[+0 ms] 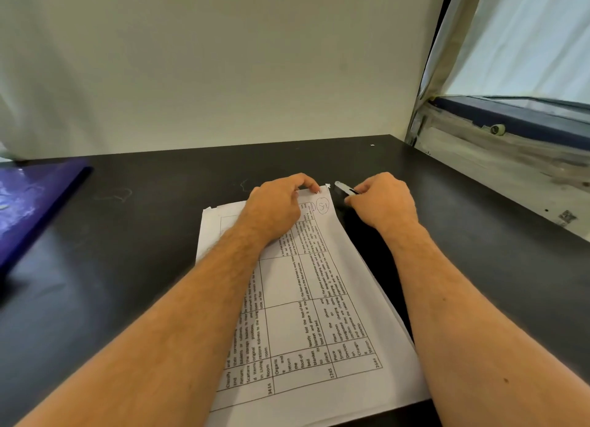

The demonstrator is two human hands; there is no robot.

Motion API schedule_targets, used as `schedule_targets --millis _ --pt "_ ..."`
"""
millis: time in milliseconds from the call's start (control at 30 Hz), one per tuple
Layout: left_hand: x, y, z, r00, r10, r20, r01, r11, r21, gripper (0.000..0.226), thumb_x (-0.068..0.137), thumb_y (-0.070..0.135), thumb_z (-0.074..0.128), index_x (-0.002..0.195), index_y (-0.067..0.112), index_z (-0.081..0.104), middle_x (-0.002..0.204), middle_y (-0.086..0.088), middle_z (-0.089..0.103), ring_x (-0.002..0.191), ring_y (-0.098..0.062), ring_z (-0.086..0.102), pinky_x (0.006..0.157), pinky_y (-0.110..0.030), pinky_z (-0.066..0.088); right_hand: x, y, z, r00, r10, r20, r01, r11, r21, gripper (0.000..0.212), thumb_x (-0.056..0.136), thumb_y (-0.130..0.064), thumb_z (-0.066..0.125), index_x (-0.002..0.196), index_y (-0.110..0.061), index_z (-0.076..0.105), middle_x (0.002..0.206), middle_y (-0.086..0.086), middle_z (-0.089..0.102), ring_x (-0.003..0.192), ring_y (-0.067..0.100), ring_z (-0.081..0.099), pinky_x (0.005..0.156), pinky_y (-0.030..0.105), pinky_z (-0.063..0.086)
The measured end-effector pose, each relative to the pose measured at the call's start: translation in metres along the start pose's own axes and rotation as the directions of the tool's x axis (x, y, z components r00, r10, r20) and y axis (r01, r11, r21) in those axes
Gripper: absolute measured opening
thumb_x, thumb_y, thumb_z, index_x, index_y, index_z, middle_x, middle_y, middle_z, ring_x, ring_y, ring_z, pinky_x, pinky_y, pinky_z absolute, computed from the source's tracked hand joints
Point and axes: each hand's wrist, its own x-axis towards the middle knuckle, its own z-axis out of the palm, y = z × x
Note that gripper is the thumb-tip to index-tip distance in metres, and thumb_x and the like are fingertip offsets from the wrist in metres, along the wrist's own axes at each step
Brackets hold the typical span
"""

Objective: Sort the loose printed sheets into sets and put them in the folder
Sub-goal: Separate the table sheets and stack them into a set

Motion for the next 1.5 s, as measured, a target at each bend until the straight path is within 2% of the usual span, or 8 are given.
schedule_targets --millis 67,200,333,467,633,800,1067,1500 --pt "-0.001 0.000 -0.001 1.000 0.002 0.004 -0.002 1.000 0.000 0.032 0.104 0.016 0.044 0.106 0.047 0.050 0.121 0.010 0.061 0.096 -0.013 0.064 0.104 -0.046 0.047 -0.001 -0.005 0.002 0.998 -0.039 -0.058 0.049 0.982 0.181 0.021 0.090 -0.032 0.071 0.109 -0.023 0.073 0.092 -0.003 0.070 0.077 0.009 0.062 0.067 0.027 0.049" --pt "-0.001 0.001 -0.002 1.000 -0.002 0.018 0.002 1.000 0.001 0.030 0.103 0.017 0.049 0.111 0.046 0.052 0.127 0.005 0.064 0.098 -0.014 0.067 0.102 -0.045 0.049 -0.004 -0.018 0.003 0.987 -0.009 -0.163 0.108 0.783 0.612 0.032 0.094 -0.030 0.067 0.124 -0.019 0.065 0.109 -0.006 0.067 0.096 0.007 0.063 0.075 0.016 0.047" --pt "-0.001 0.002 -0.002 1.000 -0.008 0.009 0.008 1.000 -0.009 0.032 0.102 0.016 0.050 0.111 0.046 0.053 0.128 0.006 0.063 0.101 -0.014 0.066 0.103 -0.045 0.049 -0.002 -0.022 0.010 0.989 0.139 -0.052 -0.038 0.573 0.818 0.034 0.094 -0.030 0.067 0.125 -0.018 0.060 0.116 0.000 0.068 0.098 0.014 0.067 0.088 0.033 0.059" --pt "-0.002 0.002 -0.002 1.000 -0.001 -0.011 0.001 1.000 -0.028 0.028 0.102 0.019 0.050 0.108 0.046 0.051 0.125 0.007 0.065 0.098 -0.014 0.067 0.101 -0.043 0.050 -0.001 -0.022 0.011 0.970 0.206 0.127 -0.208 0.446 0.871 0.016 0.093 -0.030 0.068 0.104 -0.024 0.057 0.110 0.006 0.069 0.093 0.020 0.072 0.079 0.041 0.063" --pt "-0.002 0.003 -0.003 1.000 -0.003 -0.018 0.002 1.000 -0.024 0.025 0.101 0.021 0.053 0.118 0.039 0.059 0.124 0.006 0.065 0.102 -0.014 0.066 0.101 -0.044 0.050 -0.006 -0.023 0.008 0.960 0.187 0.207 -0.274 0.496 0.824 0.027 0.095 -0.034 0.064 0.116 -0.019 0.056 0.099 0.008 0.070 0.073 0.023 0.076 0.070 0.041 0.064" --pt "-0.001 0.004 -0.002 0.999 -0.002 -0.036 0.002 1.000 -0.002 0.027 0.100 0.021 0.056 0.121 0.037 0.061 0.126 0.006 0.064 0.107 -0.014 0.063 0.105 -0.044 0.048 -0.009 -0.022 0.006 0.947 0.167 0.275 -0.320 0.578 0.751 0.035 0.093 -0.038 0.066 0.120 -0.018 0.058 0.103 0.009 0.072 0.076 0.024 0.076 0.071 0.041 0.064" --pt "0.001 0.004 -0.001 0.999 0.015 -0.051 -0.015 1.000 0.004 0.031 0.100 0.017 0.055 0.124 0.035 0.063 0.128 0.005 0.064 0.114 -0.017 0.061 0.108 -0.045 0.044 -0.010 -0.020 0.011 0.952 0.102 0.290 -0.292 0.595 0.749 0.037 0.091 -0.036 0.069 0.120 -0.016 0.060 0.107 0.010 0.071 0.076 0.025 0.076 0.074 0.044 0.063" --pt "0.003 0.006 0.001 0.999 -0.004 -0.052 0.005 1.000 0.016 0.032 0.101 0.018 0.051 0.132 0.026 0.055 0.126 0.002 0.066 0.112 -0.018 0.062 0.110 -0.045 0.043 -0.004 -0.026 0.019 0.964 -0.007 0.265 -0.209 0.596 0.775 0.016 0.091 -0.031 0.071 0.091 -0.015 0.068 0.082 0.009 0.077 0.077 0.027 0.076 0.082 0.047 0.061"
